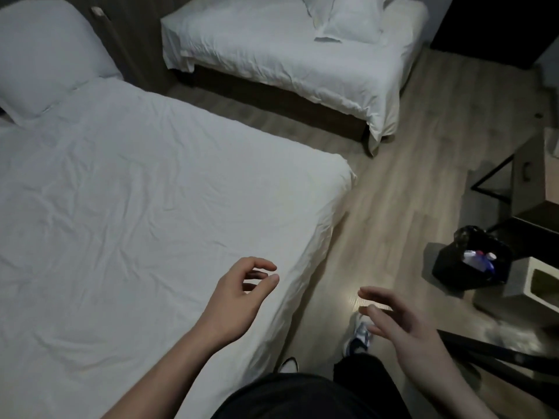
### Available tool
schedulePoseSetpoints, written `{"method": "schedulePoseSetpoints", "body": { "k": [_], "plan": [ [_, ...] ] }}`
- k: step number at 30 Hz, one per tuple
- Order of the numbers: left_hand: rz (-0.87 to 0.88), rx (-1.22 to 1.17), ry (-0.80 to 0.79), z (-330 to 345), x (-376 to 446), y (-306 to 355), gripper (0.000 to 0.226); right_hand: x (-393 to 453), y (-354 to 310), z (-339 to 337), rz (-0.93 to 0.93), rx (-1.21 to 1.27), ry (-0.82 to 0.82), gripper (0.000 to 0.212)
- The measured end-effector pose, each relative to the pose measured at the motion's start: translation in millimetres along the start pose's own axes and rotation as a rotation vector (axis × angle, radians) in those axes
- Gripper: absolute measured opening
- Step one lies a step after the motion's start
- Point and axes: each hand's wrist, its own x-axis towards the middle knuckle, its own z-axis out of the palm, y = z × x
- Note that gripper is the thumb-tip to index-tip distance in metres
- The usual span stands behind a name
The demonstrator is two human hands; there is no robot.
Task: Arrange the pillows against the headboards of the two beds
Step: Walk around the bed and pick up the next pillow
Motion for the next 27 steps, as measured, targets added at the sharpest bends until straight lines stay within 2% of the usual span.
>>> {"method": "schedulePoseSetpoints", "body": {
  "k": [1,2,6,16,22,27],
  "plan": [
    [0.002,0.003,0.014,5.8,17.2,10.2,0.015,19.1,-4.4,-8.2,0.007,0.006,-0.021,0.022],
    [0.011,0.004,0.034,11.9,34.6,21.2,0.015,39.0,-9.1,-17.0,0.001,0.002,-0.034,0.021],
    [0.035,-0.012,0.104,44.5,102.6,69.6,0.012,119.1,-38.4,-62.8,-0.021,-0.03,-0.088,0.022],
    [-0.072,-0.071,0.235,146.8,233.5,168.7,0.014,321.7,-121.0,-224.2,-0.074,-0.117,-0.186,0.021],
    [-0.112,-0.089,0.298,172.7,319.7,212.2,0.013,424.8,-150.7,-256.8,-0.065,-0.117,-0.229,0.024],
    [-0.074,-0.104,0.279,188.1,432.6,254.2,0.012,505.4,-157.6,-284.1,0.014,-0.158,-0.234,0.022]
  ]
}}
